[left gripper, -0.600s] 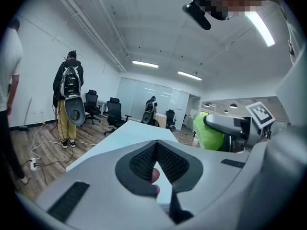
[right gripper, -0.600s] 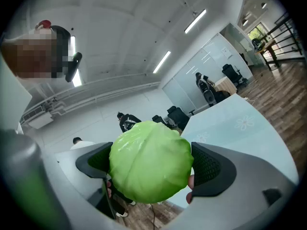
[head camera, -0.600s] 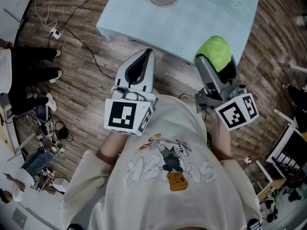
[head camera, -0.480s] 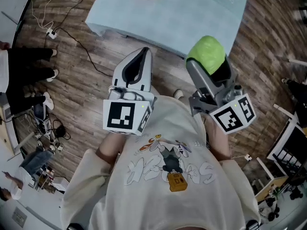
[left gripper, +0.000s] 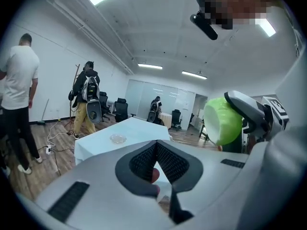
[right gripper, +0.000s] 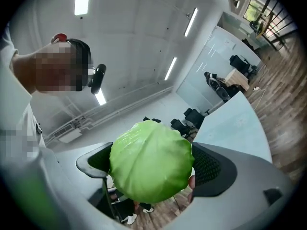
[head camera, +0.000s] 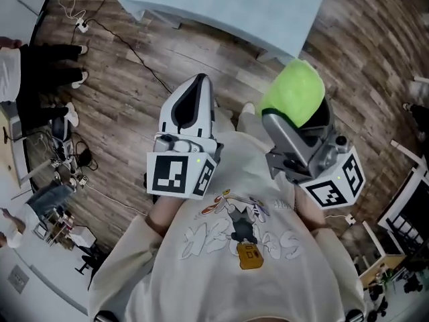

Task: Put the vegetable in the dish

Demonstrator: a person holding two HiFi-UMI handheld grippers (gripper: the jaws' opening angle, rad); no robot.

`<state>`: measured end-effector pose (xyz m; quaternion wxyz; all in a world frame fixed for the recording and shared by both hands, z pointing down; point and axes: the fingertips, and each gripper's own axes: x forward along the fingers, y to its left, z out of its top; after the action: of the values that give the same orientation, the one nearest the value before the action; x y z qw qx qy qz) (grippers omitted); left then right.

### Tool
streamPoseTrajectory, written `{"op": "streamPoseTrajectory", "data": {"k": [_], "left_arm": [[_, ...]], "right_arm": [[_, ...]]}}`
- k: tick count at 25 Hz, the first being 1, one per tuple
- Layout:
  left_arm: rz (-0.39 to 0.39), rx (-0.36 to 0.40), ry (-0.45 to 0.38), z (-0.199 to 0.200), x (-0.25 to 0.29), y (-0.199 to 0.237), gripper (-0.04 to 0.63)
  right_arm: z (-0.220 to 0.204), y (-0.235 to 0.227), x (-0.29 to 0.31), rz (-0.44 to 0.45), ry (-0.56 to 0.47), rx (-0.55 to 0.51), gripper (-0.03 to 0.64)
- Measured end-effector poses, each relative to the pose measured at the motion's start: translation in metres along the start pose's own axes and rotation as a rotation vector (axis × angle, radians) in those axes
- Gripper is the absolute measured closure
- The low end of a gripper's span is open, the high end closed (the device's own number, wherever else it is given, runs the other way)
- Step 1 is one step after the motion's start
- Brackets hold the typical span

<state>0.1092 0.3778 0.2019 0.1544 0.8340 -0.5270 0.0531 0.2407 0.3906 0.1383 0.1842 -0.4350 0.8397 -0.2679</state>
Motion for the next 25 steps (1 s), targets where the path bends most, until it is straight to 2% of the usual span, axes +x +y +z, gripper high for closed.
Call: {"op": "streamPoseTrajectory", "data": {"k": [5,11,13,17,25], "left_arm": [[0.005,0.019,-0.019,0.008,-0.048,0.002,0.589],[-0.003,0.055,-0.047,0.010,-0.090,0.018,0.589],[-0.016,0.073,-0.058,0.017,-0.098,0.025,0.589],[-0.024,0.057,-0.049,0.028,-0.111,0.043,0.589],[-0.028,0.047,-0.049,0.031,-0.124,0.077,0.589]], "right_arm": [[-0.007,0.035,-0.021,-0.026,-0.022,-0.043,0.112],[-0.035,0.061,-0.029,-0.107,-0.009,-0.126,0.112],[-0.041,0.071,-0.023,-0.131,-0.012,-0.153,0.114],[-0.052,0.094,-0.002,-0.121,-0.033,-0.167,0.112],[-0.061,0.109,0.020,-0.149,-0.056,-0.197,0.112]]}}
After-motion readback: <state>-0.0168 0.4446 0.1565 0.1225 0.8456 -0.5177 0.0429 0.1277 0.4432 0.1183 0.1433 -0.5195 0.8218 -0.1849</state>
